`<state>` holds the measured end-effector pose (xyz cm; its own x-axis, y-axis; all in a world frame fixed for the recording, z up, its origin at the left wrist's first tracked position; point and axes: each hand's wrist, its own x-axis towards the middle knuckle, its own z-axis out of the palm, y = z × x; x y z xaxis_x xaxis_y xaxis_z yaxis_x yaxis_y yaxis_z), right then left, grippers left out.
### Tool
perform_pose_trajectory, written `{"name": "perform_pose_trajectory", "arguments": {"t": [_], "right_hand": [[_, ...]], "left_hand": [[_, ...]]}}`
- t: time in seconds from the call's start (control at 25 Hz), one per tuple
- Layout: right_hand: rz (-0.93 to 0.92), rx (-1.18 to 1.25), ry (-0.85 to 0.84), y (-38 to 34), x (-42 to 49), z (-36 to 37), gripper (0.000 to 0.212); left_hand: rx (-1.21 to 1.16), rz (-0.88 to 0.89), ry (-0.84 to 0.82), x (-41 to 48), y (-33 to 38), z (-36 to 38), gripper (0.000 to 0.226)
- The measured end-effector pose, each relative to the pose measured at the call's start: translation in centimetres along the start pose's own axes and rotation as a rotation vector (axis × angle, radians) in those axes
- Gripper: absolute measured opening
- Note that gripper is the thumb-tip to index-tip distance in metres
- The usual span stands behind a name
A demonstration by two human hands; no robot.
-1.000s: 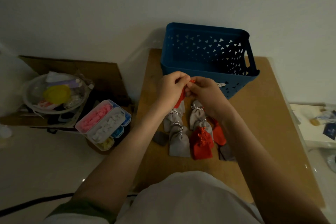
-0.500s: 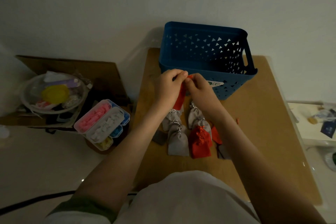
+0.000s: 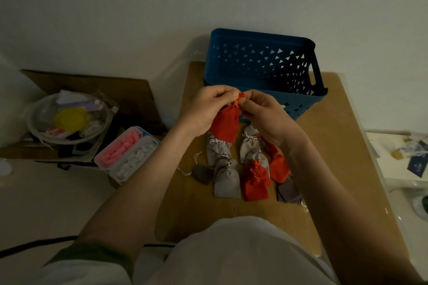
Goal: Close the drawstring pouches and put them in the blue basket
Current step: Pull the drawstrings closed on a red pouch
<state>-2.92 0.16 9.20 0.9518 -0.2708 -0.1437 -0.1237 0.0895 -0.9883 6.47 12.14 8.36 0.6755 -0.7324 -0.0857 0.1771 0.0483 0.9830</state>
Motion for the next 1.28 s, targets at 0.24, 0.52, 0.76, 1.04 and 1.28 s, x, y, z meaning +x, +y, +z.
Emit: {"name": "perform_pose_trajectory", "arguments": {"t": [0.24,0.52,0.76,1.04,1.28], "right_hand": [[0.026,0.198,-0.095,-0.2,-0.1,0.2,0.01],[0.098,0.41,-0.05,-0.3,0.1,0.2,0.014],[0.092,0.312,-0.059,-0.6,0.1,-0.3,0.018],[0.055,0.086,-0.061,-0.6,0.1,-0.3,0.02],[0.064,-0.322,-0.014,0.2,0.6,0.7,0.015]], "left_hand": [[-0.1,-0.047,-0.057,-0.4,0.1,-0.7,0.011],[-0.006,-0.064,-0.106,-0.7,0.9,-0.9,0.013],[0.099,-0.08,-0.165,-0.5,1.3,-1.2,0.013],[0.258,-0.104,-0.134,-0.4,1.4,-0.7,0.018],[0.94,0.048,-0.143,-0.4,1.4,-1.0,0.02]]}}
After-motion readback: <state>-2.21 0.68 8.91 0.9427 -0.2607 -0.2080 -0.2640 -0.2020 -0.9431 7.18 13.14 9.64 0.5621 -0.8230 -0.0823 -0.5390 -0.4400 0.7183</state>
